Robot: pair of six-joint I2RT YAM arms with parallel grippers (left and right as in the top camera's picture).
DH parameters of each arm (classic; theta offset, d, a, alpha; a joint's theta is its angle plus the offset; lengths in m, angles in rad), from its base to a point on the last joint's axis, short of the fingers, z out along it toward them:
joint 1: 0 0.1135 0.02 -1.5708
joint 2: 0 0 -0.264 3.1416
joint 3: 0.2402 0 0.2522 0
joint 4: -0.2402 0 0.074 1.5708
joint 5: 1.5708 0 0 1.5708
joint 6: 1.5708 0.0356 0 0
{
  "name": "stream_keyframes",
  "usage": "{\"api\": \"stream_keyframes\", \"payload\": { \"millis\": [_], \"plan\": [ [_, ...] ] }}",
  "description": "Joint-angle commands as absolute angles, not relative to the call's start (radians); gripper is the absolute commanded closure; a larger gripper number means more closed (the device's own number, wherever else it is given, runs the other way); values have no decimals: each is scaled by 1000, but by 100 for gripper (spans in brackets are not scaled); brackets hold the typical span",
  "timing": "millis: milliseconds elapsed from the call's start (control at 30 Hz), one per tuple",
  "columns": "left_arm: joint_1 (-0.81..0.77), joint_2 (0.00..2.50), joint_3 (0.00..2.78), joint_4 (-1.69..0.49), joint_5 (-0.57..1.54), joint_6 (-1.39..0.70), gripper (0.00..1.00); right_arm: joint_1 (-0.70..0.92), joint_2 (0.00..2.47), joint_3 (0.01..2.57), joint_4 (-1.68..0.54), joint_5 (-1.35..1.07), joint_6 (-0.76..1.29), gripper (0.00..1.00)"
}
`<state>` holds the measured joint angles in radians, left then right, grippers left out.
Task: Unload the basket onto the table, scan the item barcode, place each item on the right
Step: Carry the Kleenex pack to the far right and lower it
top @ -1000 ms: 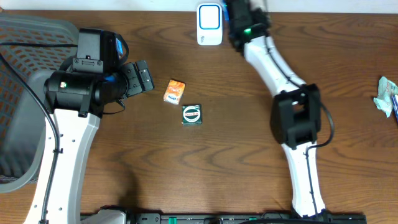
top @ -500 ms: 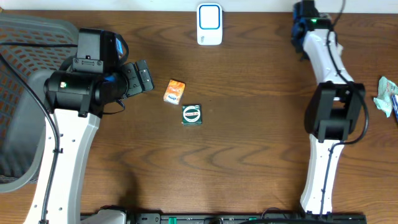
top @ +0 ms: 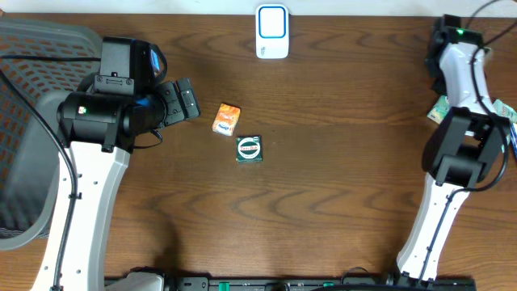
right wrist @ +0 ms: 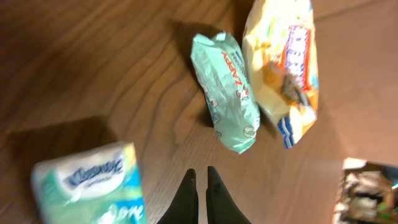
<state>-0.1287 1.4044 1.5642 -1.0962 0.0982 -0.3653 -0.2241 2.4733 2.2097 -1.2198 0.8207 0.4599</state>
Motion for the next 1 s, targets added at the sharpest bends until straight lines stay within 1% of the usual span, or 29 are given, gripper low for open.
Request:
{"api": "stream_keyframes", "payload": {
  "millis": [0,167,267,400,667,900,967],
  "plan": [
    [-125,1405,1576,-1099,92,-360,2,-236,2471,2223,-1223,665,486,99],
    [-125,1405,1576,-1099,92,-360,2,-224,2471,2223,-1218,455,425,99],
    [-125,1405,1576,-1099,92,-360,2,-212,2471,2223,-1214,398,412,99],
    [-125,1405,1576,-1099,92,-360,2,-184,2471,2223,-1189,284,329,99],
    [-125,1405,1576,-1099,92,-360,2,-171,2473,2196,-1197,213,321,99],
    [-125,1405,1576,-1099,92,-360,2,-183,2473,2079,-1129,212,321,99],
    [-125,1405,1576,-1099,92,-360,2,-184,2473,2061,-1121,257,349,99]
  ]
}}
